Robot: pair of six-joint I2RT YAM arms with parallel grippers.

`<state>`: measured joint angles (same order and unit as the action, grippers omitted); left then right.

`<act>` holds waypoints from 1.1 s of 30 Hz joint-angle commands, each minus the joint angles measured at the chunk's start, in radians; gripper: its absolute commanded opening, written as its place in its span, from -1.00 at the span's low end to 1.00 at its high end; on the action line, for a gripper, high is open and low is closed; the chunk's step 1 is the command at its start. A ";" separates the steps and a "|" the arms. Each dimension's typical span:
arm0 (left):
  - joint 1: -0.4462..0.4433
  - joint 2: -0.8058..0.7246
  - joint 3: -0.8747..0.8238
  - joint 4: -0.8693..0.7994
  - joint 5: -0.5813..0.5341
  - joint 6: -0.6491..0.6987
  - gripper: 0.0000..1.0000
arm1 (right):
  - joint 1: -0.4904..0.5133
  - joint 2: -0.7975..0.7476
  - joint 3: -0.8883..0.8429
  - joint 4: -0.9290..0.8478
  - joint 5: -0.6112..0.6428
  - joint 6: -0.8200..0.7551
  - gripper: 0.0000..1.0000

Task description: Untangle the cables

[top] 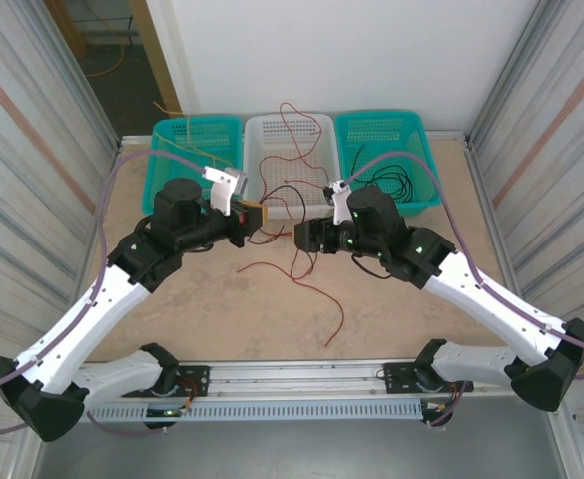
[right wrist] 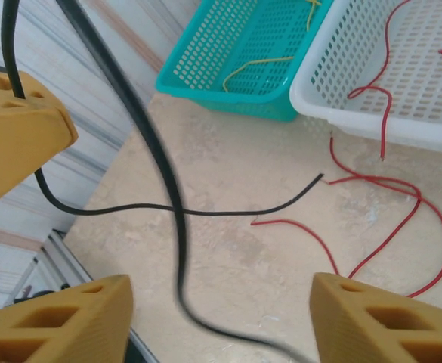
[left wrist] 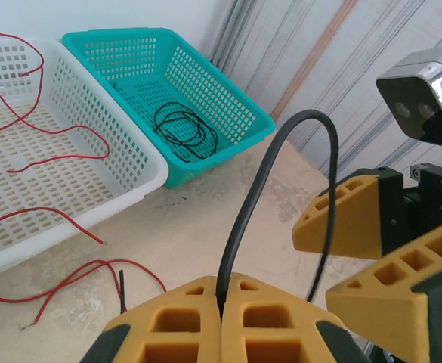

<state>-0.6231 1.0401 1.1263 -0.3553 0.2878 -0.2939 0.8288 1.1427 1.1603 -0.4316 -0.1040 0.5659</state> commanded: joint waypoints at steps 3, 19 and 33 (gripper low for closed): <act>0.004 -0.032 0.031 0.033 0.047 -0.024 -1.00 | -0.014 0.008 -0.005 0.010 0.004 -0.004 0.29; 0.014 -0.036 0.030 0.038 0.080 -0.027 -1.00 | -0.025 0.025 0.027 0.042 -0.015 -0.020 -1.00; 0.026 -0.043 0.023 0.027 0.020 -0.046 0.05 | -0.062 -0.024 0.055 0.048 -0.010 -0.027 -1.00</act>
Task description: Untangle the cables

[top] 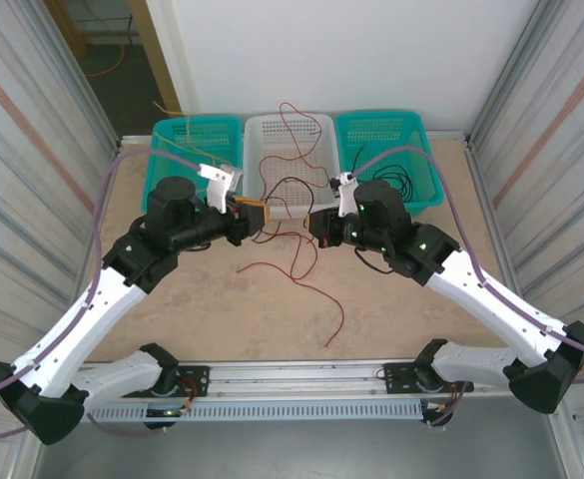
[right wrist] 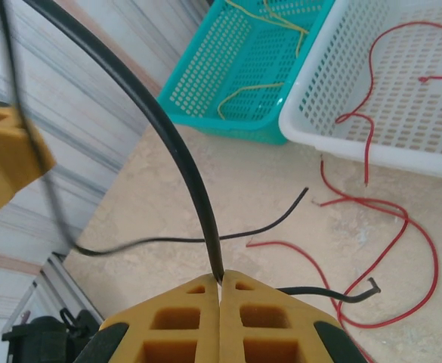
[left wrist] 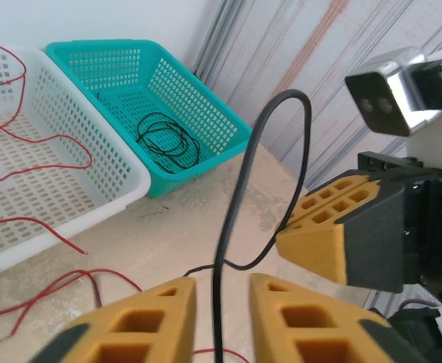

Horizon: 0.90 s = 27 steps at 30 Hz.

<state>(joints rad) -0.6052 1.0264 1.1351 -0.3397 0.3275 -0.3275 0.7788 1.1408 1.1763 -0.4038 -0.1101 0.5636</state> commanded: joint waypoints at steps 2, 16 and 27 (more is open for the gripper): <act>0.007 -0.035 0.009 0.011 -0.034 -0.013 0.39 | -0.021 -0.025 0.045 0.019 0.000 -0.027 -1.00; 0.013 -0.054 -0.008 -0.013 -0.096 -0.018 0.64 | -0.404 0.100 0.265 -0.154 0.014 -0.057 -1.00; 0.013 -0.069 -0.052 -0.040 -0.125 -0.056 0.55 | -0.686 0.457 0.435 -0.245 -0.099 -0.065 -0.70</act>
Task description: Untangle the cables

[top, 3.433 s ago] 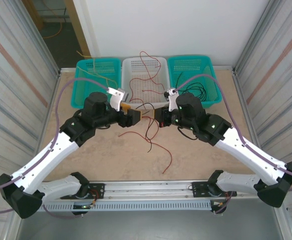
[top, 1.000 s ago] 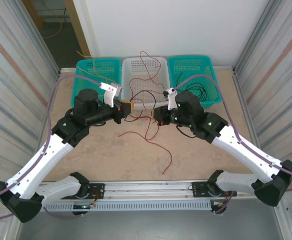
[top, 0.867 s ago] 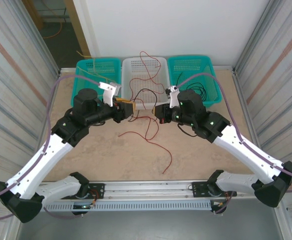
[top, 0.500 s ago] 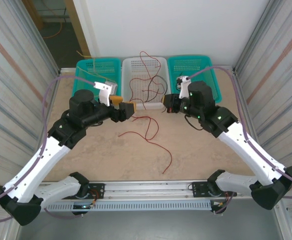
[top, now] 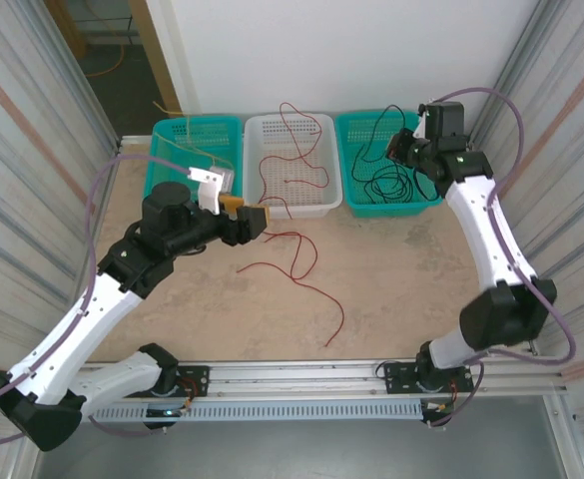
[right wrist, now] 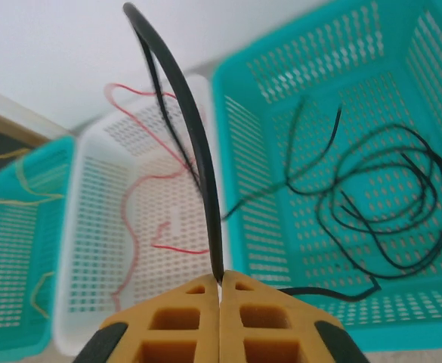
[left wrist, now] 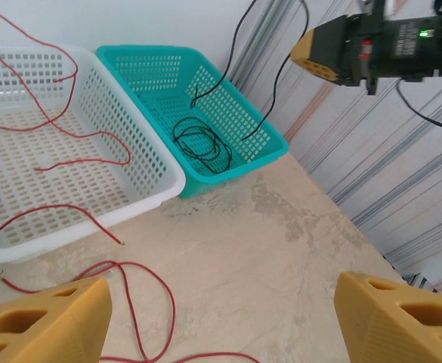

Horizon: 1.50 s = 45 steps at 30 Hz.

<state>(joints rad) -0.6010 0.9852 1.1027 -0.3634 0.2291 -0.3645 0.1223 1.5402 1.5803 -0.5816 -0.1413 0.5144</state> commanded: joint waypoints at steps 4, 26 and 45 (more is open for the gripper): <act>0.010 -0.035 -0.036 -0.015 -0.037 -0.028 0.54 | -0.034 0.070 0.015 -0.074 -0.078 -0.025 -0.21; 0.019 -0.020 -0.067 0.012 -0.071 -0.053 0.32 | 0.615 -0.085 -0.566 0.034 0.277 0.346 0.06; 0.037 -0.052 -0.093 0.006 -0.064 -0.064 0.29 | 0.647 0.265 -0.435 0.120 0.228 0.355 -0.10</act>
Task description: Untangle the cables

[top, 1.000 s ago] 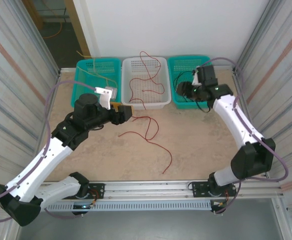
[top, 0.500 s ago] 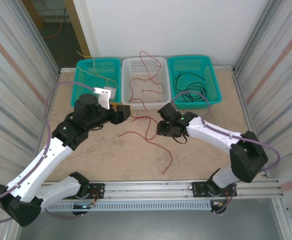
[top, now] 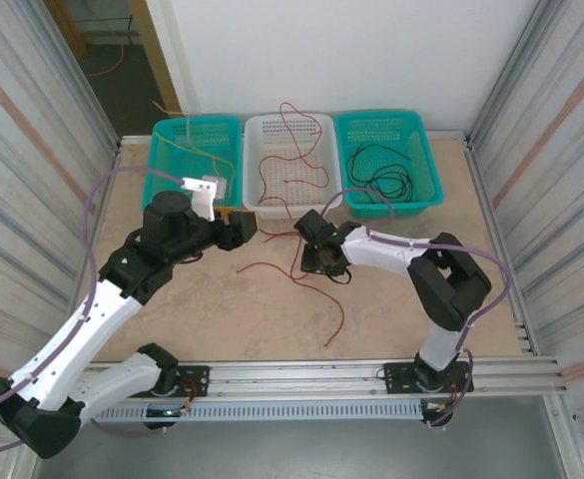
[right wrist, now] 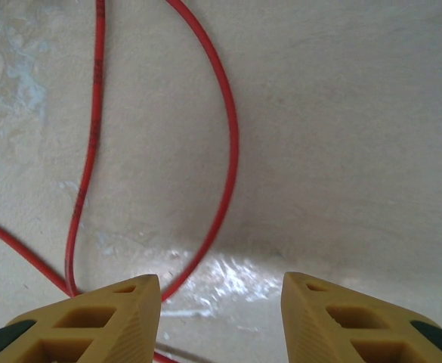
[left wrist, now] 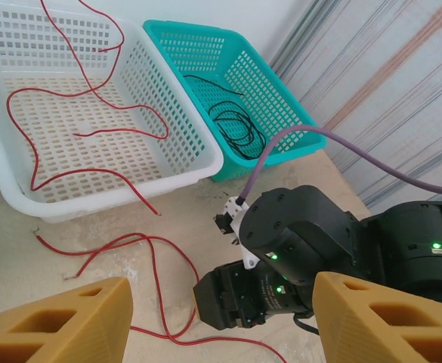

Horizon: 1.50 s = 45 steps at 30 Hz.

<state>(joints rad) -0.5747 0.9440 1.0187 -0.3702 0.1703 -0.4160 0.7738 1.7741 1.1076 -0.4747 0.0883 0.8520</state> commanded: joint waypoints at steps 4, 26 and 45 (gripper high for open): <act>0.012 -0.007 -0.003 0.011 -0.002 -0.010 0.29 | -0.005 0.064 0.050 0.016 0.002 0.020 -0.18; 0.020 -0.004 0.003 0.008 0.006 -0.020 0.29 | 0.004 -0.283 0.035 -0.085 0.192 -0.132 -1.00; 0.020 0.032 0.022 0.091 0.112 -0.042 0.32 | 0.064 -0.679 0.086 0.000 0.176 -0.382 -1.00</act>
<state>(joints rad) -0.5617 0.9775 1.0187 -0.3328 0.2371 -0.4469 0.8494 1.1358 1.1553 -0.5385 0.3603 0.5266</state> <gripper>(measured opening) 0.658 0.062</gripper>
